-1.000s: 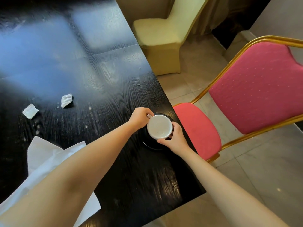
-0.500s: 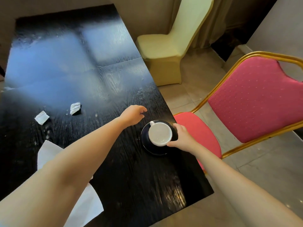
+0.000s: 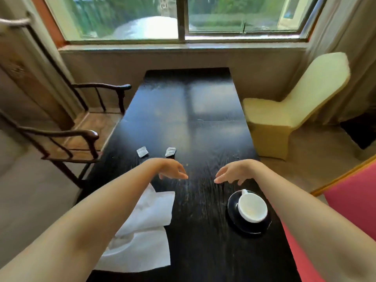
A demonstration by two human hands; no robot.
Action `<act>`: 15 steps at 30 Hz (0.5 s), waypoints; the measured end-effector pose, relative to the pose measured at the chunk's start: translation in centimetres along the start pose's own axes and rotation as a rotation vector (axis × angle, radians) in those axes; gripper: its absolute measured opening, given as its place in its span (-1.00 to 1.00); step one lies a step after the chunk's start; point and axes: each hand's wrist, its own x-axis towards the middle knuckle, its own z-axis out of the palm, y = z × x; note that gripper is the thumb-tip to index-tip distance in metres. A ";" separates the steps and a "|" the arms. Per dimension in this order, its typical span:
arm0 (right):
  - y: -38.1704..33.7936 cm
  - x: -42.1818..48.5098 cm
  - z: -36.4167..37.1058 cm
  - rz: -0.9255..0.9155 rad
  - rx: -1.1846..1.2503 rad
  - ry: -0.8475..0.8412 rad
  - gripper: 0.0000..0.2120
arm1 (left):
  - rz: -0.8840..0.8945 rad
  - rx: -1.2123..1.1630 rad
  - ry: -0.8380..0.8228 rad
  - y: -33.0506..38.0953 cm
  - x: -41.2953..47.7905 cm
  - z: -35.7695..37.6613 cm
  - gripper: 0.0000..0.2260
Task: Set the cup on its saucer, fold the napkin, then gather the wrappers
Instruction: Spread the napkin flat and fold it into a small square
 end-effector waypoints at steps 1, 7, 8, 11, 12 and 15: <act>-1.7 0.4 0.0 -0.010 -0.030 -0.015 -0.43 | -0.034 -0.038 0.007 -1.2 -1.0 0.2 -0.59; -11.0 2.9 1.4 -0.052 -0.194 -0.094 -0.44 | -0.190 -0.180 0.017 -8.3 -5.9 2.0 -0.56; -12.3 3.4 1.7 -0.058 -0.214 -0.108 -0.43 | -0.203 -0.198 0.018 -9.4 -6.5 2.3 -0.55; -15.8 5.2 3.0 -0.058 -0.251 -0.133 -0.44 | -0.237 -0.236 0.020 -12.9 -8.2 3.4 -0.56; -16.9 5.9 3.4 -0.055 -0.257 -0.133 -0.44 | -0.245 -0.243 0.018 -14.0 -8.6 3.8 -0.56; -19.6 8.1 5.1 -0.048 -0.239 -0.118 -0.47 | -0.258 -0.264 0.002 -17.4 -9.4 4.9 -0.56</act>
